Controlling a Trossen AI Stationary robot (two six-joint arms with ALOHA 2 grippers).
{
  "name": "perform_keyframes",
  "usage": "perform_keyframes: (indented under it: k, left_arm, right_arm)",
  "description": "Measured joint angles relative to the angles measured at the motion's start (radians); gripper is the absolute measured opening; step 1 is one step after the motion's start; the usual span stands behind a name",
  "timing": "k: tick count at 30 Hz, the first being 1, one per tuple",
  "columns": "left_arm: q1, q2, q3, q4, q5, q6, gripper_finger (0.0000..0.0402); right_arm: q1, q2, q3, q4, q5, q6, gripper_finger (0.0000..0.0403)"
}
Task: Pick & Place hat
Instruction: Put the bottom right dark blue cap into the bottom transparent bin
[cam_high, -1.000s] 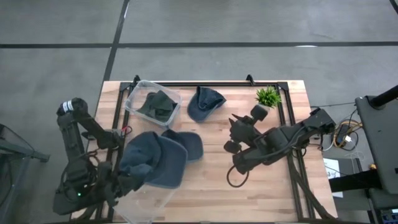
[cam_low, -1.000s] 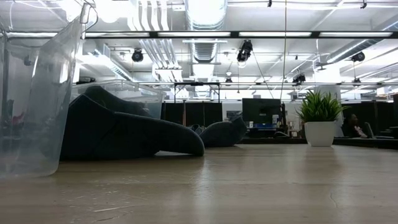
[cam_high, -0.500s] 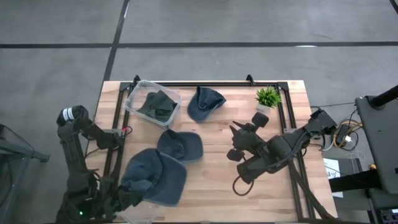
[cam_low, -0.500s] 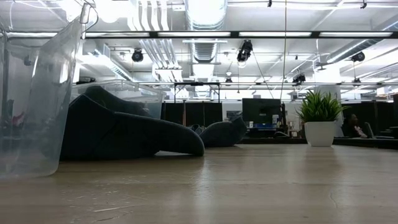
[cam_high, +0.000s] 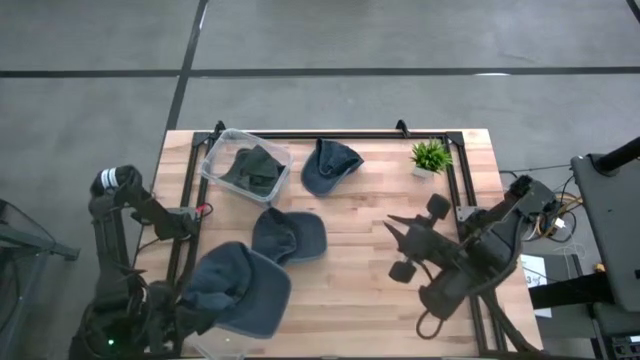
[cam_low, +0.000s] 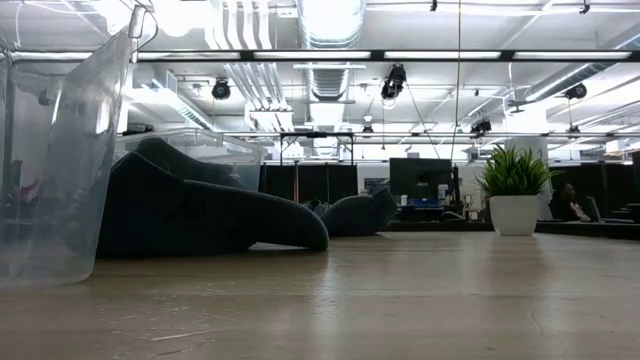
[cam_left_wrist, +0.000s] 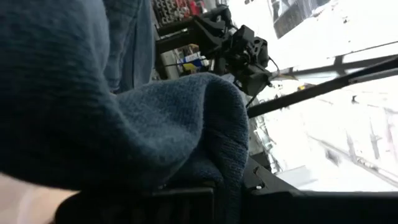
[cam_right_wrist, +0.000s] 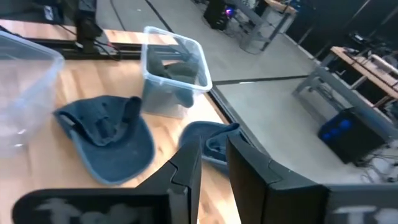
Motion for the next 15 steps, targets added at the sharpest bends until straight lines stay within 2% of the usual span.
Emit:
perform_keyframes:
  k: [7, 13, 15]
  left_arm:
    - [-0.054, -0.047, -0.002, -0.102, 0.006, 0.000, 0.0005]
    - [-0.051, -0.092, 0.000, -0.250, 0.042, -0.122, 0.0005]
    - [-0.048, -0.109, -0.001, -0.316, 0.083, -0.144, 0.0005]
  right_arm:
    - [0.047, 0.000, -0.011, 0.008, -0.007, 0.079, 0.0069]
    - [0.076, 0.001, -0.029, 0.012, -0.011, 0.132, 0.0063]
    - [0.077, 0.001, -0.036, 0.023, -0.033, 0.135, 0.0064]
